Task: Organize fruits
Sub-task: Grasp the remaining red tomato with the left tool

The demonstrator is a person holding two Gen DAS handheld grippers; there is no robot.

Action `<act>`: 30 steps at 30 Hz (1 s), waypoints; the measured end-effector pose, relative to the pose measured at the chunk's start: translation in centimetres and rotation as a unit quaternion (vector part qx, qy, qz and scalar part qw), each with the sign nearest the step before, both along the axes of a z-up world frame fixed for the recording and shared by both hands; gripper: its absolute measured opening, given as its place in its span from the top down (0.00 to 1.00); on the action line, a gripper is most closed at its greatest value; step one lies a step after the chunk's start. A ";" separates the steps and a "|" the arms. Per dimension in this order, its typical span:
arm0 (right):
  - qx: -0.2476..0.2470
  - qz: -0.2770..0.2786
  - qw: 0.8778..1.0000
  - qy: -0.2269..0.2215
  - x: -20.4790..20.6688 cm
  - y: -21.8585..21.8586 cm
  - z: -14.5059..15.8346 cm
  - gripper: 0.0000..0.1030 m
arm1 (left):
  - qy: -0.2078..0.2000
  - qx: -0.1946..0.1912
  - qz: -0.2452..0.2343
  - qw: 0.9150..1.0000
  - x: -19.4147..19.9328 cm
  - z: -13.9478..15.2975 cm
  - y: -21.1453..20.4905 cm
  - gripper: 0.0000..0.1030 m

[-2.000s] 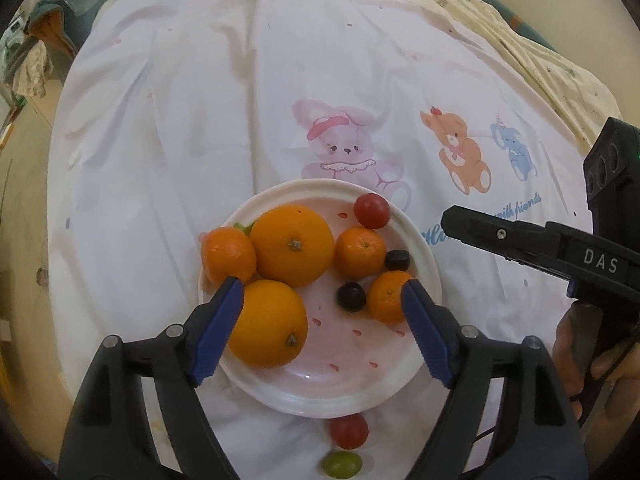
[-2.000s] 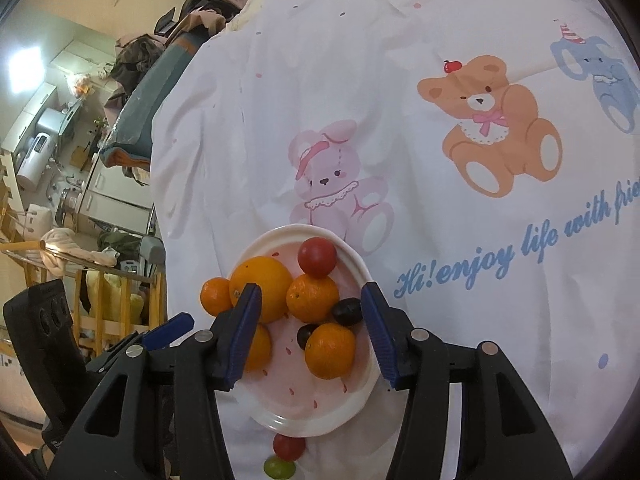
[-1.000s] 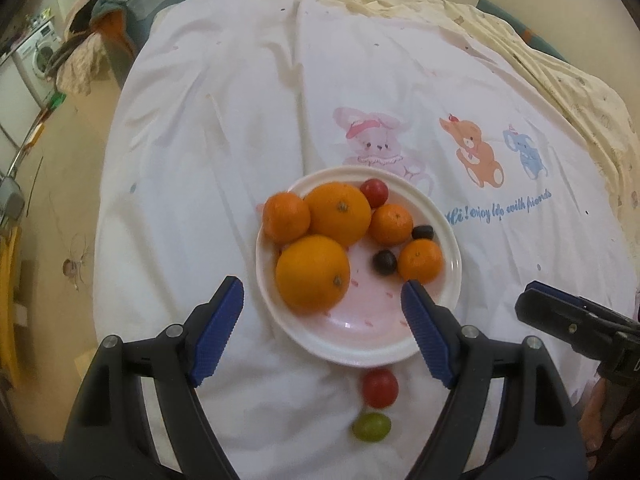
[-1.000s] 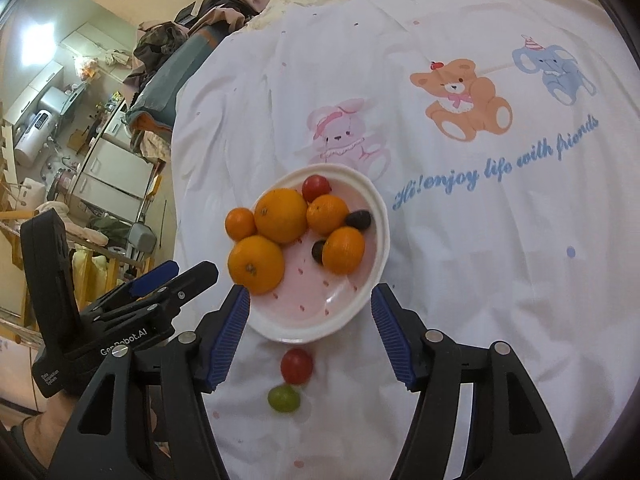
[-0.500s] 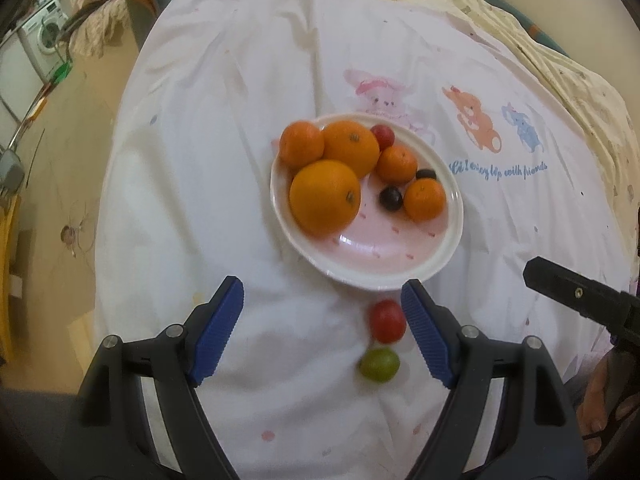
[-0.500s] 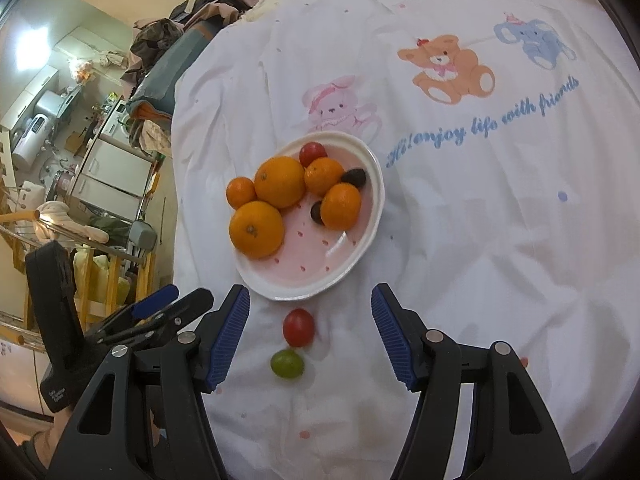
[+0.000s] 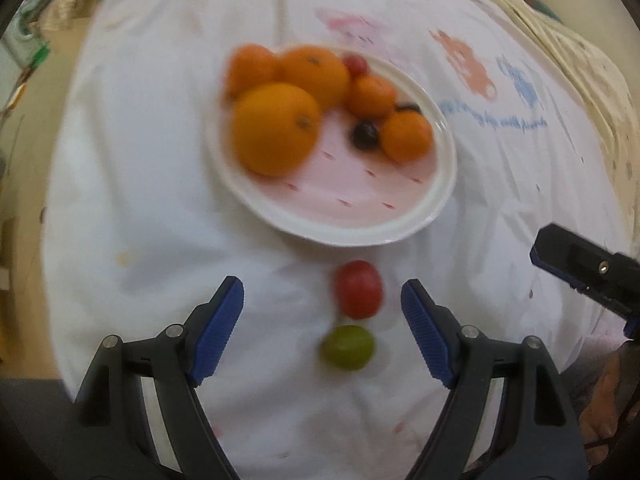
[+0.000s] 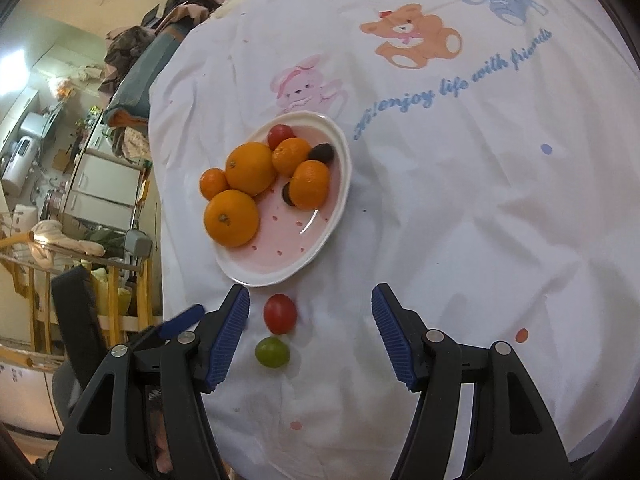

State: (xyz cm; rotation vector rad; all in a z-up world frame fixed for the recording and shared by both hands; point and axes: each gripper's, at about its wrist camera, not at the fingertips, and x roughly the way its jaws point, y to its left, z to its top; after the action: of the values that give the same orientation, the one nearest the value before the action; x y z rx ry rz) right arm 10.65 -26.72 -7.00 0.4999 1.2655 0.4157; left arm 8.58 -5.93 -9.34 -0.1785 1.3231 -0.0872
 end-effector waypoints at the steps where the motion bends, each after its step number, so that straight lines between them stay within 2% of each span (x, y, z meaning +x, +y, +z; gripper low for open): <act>1: 0.002 -0.003 1.000 0.000 0.0 -0.2 0.0 0.35 | 0.006 0.002 -0.004 1.000 0.1 -0.3 -0.4 0.24; 6: 0.008 -0.015 1.000 0.004 0.3 -1.0 -0.1 0.35 | 0.038 0.023 -0.010 0.999 1.1 -2.2 -1.9 0.25; 7: 0.009 -0.016 1.000 0.005 0.4 -1.1 -0.1 0.35 | 0.042 0.024 -0.010 0.999 1.2 -2.5 -2.0 0.28; 10: 0.009 -0.016 1.000 0.007 0.5 -1.1 -0.2 0.35 | 0.051 0.042 -0.024 0.998 1.2 -3.0 -2.7 0.43; 12: 0.008 -0.013 1.000 0.008 0.6 -0.9 -0.3 0.35 | 0.050 0.048 -0.034 0.997 1.2 -3.0 -2.9 0.58; 13: 0.006 -0.011 1.000 0.009 0.6 -0.7 -0.3 0.35 | 0.052 0.032 -0.042 0.997 1.2 -3.0 -3.0 0.73; 14: 0.005 -0.009 1.000 0.010 0.7 -0.6 -0.3 0.35 | 0.056 0.019 -0.048 0.997 1.3 -3.0 -3.1 0.74; 17: 0.004 0.000 1.000 0.014 0.7 -0.1 -0.6 0.35 | 0.041 0.025 -0.051 0.998 1.3 -2.2 -3.0 0.74; 23: -0.004 0.003 1.000 0.023 0.5 0.1 -1.2 0.35 | 0.014 0.006 -0.040 0.999 0.7 0.5 -1.5 0.74; 26: -0.010 0.016 0.999 0.030 0.3 0.9 -1.8 0.35 | -0.006 0.002 -0.012 1.000 0.1 2.1 0.8 0.74; 28: -0.011 0.043 0.998 0.043 0.2 2.2 -2.5 0.35 | -0.007 -0.008 0.010 1.000 -0.2 2.6 2.4 0.74; 30: -0.007 0.070 0.996 0.058 -0.1 3.6 -3.4 0.35 | -0.011 0.001 0.030 0.999 -0.2 2.9 3.9 0.74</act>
State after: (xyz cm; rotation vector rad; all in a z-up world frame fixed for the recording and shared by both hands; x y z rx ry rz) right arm 10.56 -23.11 -10.38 0.4311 1.4200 0.5005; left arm 8.35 -1.99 -6.39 -0.2148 1.2941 -0.0378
